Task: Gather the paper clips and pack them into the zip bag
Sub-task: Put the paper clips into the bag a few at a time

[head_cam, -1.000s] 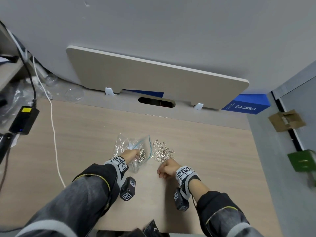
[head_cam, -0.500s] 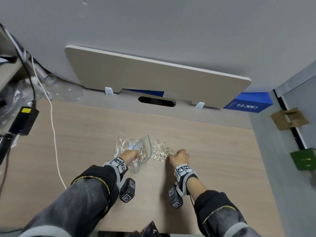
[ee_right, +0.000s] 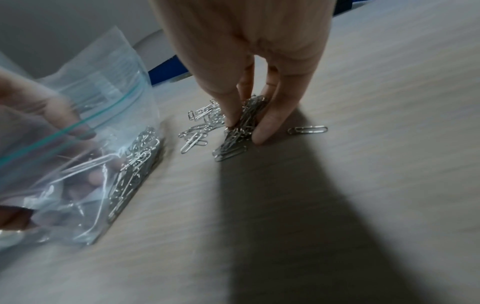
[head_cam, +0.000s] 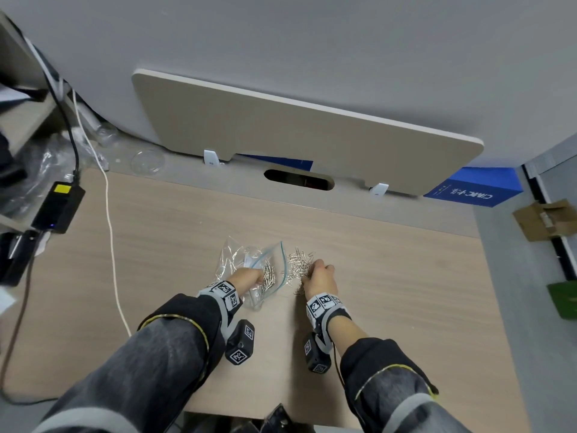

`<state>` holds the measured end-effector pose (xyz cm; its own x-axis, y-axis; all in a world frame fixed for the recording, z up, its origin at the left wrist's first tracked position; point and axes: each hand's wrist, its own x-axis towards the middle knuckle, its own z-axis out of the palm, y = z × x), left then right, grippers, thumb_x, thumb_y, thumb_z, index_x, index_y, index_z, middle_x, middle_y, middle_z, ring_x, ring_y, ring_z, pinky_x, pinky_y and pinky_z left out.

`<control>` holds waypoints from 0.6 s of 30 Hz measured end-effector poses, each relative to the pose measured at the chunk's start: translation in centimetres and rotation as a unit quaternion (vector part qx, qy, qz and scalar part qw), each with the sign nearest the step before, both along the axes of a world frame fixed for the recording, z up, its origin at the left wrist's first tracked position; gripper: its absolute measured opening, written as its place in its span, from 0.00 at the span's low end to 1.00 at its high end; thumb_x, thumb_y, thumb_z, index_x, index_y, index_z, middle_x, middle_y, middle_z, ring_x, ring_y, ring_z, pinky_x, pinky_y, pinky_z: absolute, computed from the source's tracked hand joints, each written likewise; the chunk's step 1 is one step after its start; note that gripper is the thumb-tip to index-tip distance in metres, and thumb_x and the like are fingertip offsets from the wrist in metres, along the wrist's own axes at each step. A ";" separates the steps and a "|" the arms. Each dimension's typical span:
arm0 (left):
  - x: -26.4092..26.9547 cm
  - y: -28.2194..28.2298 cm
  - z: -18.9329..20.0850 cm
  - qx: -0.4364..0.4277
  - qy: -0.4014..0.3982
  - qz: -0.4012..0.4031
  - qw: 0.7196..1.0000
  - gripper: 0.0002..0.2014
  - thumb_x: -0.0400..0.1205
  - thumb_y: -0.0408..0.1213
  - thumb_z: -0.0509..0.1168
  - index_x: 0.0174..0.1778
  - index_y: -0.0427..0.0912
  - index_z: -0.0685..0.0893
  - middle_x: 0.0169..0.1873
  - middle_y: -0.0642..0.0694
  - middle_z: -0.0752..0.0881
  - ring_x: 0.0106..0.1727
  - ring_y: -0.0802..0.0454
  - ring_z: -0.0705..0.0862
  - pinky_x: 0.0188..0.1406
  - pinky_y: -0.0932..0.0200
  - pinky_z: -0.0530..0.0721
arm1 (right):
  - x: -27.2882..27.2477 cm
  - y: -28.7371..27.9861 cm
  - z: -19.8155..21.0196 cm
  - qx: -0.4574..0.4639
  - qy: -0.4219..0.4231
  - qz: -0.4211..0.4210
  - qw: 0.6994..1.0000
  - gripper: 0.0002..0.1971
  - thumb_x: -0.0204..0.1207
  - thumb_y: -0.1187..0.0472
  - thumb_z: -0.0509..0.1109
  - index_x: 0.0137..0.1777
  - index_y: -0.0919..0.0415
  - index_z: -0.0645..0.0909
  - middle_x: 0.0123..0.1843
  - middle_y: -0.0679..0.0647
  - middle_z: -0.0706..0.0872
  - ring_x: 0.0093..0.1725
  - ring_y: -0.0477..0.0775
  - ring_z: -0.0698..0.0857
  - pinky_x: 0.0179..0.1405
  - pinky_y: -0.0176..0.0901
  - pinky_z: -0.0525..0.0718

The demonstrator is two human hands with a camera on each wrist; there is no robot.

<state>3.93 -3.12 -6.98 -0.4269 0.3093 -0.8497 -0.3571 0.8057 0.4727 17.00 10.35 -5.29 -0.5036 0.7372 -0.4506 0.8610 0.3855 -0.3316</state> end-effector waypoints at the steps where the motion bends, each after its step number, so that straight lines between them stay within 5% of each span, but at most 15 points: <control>1: 0.0 0.0 0.0 -0.003 0.006 -0.002 1.000 0.07 0.72 0.34 0.64 0.41 0.35 0.80 0.42 0.39 0.79 0.44 0.44 0.77 0.44 0.57 0.73 | 0.1 0.2 0.0 0.001 0.009 0.003 1.000 0.10 0.79 0.62 0.67 0.57 0.63 0.74 0.57 0.59 0.74 0.41 0.64 0.81 0.42 0.46 0.78; 4: 0.0 0.0 0.3 -0.005 0.003 -0.016 1.000 0.10 0.70 0.38 0.64 0.41 0.35 0.80 0.42 0.40 0.79 0.43 0.45 0.76 0.44 0.57 0.72 | 0.4 0.9 -0.7 -0.016 0.035 0.003 0.999 0.05 0.78 0.66 0.66 0.52 0.62 0.79 0.53 0.58 0.79 0.46 0.63 0.84 0.44 0.43 0.78; 6: 0.0 -0.1 0.5 -0.006 0.000 -0.019 1.000 0.10 0.68 0.39 0.64 0.40 0.36 0.79 0.42 0.40 0.79 0.42 0.45 0.76 0.43 0.57 0.72 | 0.7 1.4 -1.5 -0.060 0.078 -0.046 0.994 0.07 0.74 0.71 0.67 0.40 0.58 0.80 0.46 0.57 0.85 0.42 0.63 0.87 0.45 0.51 0.88; 8: -0.1 -0.1 0.2 -0.002 -0.003 -0.020 1.000 0.12 0.65 0.40 0.63 0.39 0.37 0.79 0.42 0.40 0.78 0.42 0.45 0.75 0.43 0.56 0.72 | 1.2 1.9 -1.5 -0.123 0.128 -0.136 0.975 0.10 0.72 0.73 0.68 0.34 0.59 0.80 0.41 0.58 0.86 0.36 0.60 0.88 0.38 0.58 0.91; 11: 0.0 -0.2 0.4 -0.002 -0.003 -0.020 1.000 0.08 0.68 0.39 0.63 0.36 0.38 0.79 0.42 0.41 0.78 0.41 0.46 0.76 0.41 0.58 0.73 | 2.0 2.6 0.2 -0.219 0.175 -0.236 0.930 0.08 0.74 0.75 0.70 0.37 0.64 0.82 0.38 0.59 0.86 0.30 0.55 0.85 0.34 0.51 0.91; 18: 0.2 -0.1 0.9 0.001 0.001 -0.019 1.000 0.06 0.75 0.33 0.62 0.43 0.34 0.79 0.46 0.40 0.79 0.45 0.45 0.77 0.42 0.59 0.74 | 0.2 2.2 4.7 -0.267 0.244 -0.174 0.916 0.08 0.74 0.75 0.70 0.38 0.63 0.80 0.34 0.58 0.81 0.26 0.51 0.82 0.28 0.43 0.89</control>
<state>4.09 -3.19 -6.08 -0.4157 0.3278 -0.8484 -0.3248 0.8178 0.4751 17.16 12.59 -0.58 -0.5170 0.6319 -0.5775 0.6005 -0.2131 -0.7707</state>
